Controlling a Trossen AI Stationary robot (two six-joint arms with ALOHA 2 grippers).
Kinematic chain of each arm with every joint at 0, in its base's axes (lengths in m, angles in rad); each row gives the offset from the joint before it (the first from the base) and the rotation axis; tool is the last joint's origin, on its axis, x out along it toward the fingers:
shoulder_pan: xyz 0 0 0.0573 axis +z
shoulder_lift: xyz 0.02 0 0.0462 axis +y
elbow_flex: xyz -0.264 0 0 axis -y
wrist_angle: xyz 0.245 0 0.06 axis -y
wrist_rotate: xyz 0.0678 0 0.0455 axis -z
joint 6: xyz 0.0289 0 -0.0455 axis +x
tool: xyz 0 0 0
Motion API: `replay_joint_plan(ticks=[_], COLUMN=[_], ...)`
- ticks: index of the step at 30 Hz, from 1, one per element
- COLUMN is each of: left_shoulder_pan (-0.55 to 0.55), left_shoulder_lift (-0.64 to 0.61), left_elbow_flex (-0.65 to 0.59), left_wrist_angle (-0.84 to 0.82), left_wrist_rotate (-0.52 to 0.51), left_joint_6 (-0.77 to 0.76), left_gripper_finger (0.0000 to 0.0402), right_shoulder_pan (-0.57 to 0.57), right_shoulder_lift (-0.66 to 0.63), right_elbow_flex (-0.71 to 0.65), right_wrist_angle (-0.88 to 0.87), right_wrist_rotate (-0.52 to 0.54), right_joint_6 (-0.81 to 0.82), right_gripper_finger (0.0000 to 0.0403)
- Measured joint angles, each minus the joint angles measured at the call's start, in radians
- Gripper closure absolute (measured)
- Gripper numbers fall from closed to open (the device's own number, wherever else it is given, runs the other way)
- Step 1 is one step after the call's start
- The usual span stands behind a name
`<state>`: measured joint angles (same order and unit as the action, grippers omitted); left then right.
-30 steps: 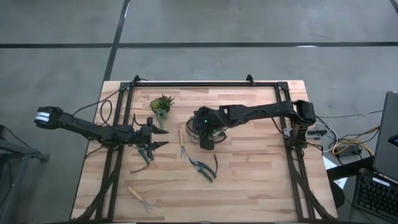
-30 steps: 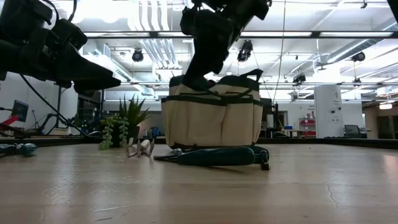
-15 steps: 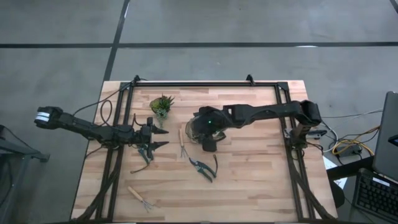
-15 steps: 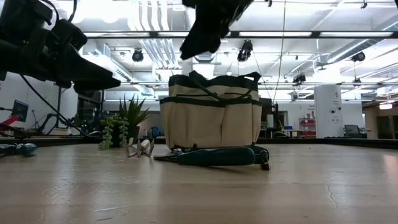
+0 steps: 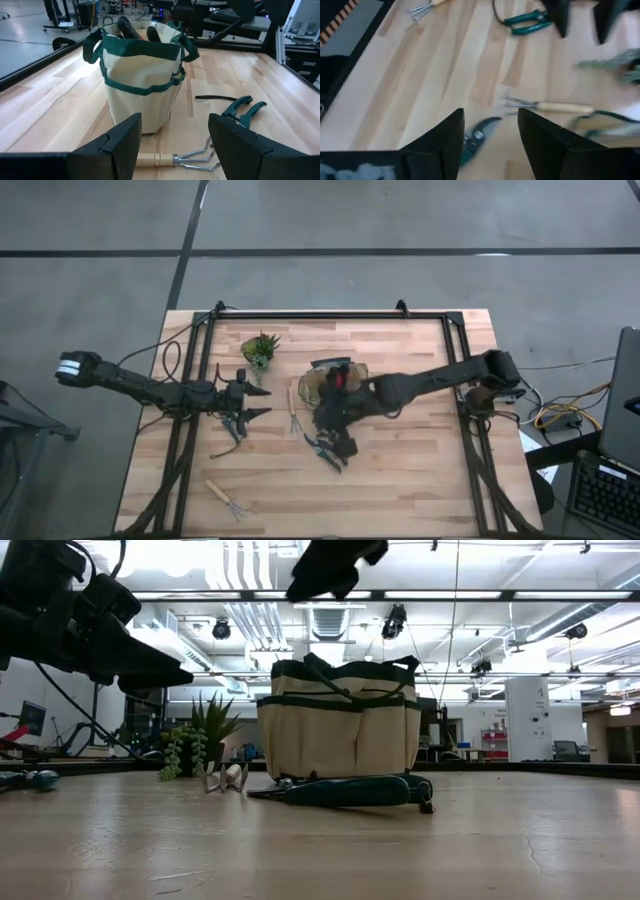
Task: Pick & Place Garden tools in Gardening bag
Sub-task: Put the green shear scissors into the white gardening bag
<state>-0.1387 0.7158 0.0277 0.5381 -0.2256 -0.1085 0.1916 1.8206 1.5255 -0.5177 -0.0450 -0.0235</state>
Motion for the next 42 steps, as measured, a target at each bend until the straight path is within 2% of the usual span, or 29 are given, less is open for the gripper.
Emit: replay_joint_plan(ticks=[6,11,24,27,31,42], left_shoulder_pan=[0.000,0.000,0.000,0.000,0.000,0.000], left_shoulder_lift=[0.000,0.001,0.000,0.000,0.000,0.000], left_elbow_flex=[0.000,0.000,0.000,0.000,0.000,0.000], left_wrist_angle=[0.000,-0.008,-0.009,-0.010,-0.010,-0.010], left_wrist_rotate=[0.000,0.000,0.000,0.000,0.000,0.000], left_joint_6=[0.000,0.000,0.000,0.000,0.000,0.000], left_gripper_finger=[0.0168,0.0168,0.0168,0.0167,0.0168,0.0168], right_shoulder_pan=[0.048,0.044,0.109,0.126,0.135,0.140], right_shoulder_lift=[0.094,0.145,0.230,0.230,0.230,0.230], right_elbow_flex=[0.005,0.006,-0.002,-0.019,-0.046,-0.121], right_wrist_angle=[0.054,0.026,-0.189,-0.238,-0.182,-0.109], right_wrist_rotate=[0.063,-0.004,0.001,0.052,0.102,0.096], right_joint_6=[0.051,0.124,0.190,0.212,0.249,0.319], right_gripper_finger=[0.0238,0.0241,0.0241,0.0241,0.0241,0.0247])
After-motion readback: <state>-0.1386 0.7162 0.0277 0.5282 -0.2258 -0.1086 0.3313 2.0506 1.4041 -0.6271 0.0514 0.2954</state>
